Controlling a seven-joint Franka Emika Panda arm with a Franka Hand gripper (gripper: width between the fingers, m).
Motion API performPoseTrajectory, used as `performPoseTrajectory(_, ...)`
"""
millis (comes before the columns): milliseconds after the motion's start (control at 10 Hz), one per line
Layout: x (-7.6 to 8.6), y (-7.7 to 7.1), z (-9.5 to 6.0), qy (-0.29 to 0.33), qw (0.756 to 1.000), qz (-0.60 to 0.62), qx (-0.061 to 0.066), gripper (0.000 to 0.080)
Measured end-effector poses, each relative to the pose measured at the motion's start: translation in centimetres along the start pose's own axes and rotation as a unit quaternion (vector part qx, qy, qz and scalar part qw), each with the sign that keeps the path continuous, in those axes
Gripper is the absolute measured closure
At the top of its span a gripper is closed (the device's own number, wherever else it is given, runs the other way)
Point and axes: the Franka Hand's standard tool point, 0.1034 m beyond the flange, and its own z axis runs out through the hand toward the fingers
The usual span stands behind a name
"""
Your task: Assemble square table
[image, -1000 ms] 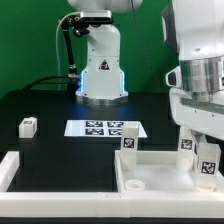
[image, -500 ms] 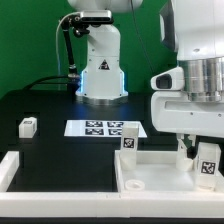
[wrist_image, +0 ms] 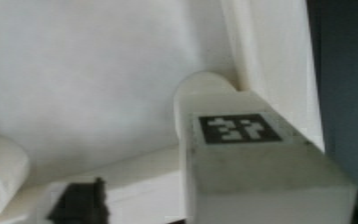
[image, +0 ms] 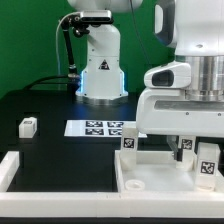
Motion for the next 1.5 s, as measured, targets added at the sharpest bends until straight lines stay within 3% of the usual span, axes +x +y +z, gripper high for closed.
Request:
performPoseTrajectory(100, 0.0, -0.1, 0.0, 0.0, 0.999, 0.039, 0.001, 0.04)
performPoseTrajectory(200, 0.0, -0.1, 0.0, 0.0, 0.997, 0.079, 0.001, 0.04)
performPoseTrajectory(300, -0.1, -0.1, 0.0, 0.0, 0.993, 0.117, 0.001, 0.0511)
performPoseTrajectory(500, -0.2, -0.3, 0.1, -0.001, 0.981, 0.196, 0.002, 0.0511)
performPoseTrajectory(600, -0.3, -0.5, 0.1, -0.004, 0.959, 0.282, 0.006, 0.0511)
performPoseTrajectory(700, -0.2, -0.5, 0.3, -0.007, 0.927, 0.374, 0.023, 0.0511)
performPoseTrajectory(800, -0.4, -0.8, 0.2, -0.017, 0.878, 0.477, 0.03, 0.0511)
performPoseTrajectory(1000, -0.6, -1.8, 0.2, -0.021, 0.792, 0.61, 0.034, 0.0508)
performPoseTrajectory(1100, -0.5, -2.0, 0.1, -0.012, 0.737, 0.675, 0.034, 0.0508)
performPoseTrajectory(1300, -0.5, -1.9, 0.2, -0.014, 0.734, 0.678, 0.034, 0.0502)
performPoseTrajectory(1400, -0.5, -1.9, 0.2, -0.013, 0.757, 0.652, 0.034, 0.0502)
performPoseTrajectory(1500, -0.9, -1.4, 0.3, -0.011, 0.826, 0.563, 0.012, 0.0298)
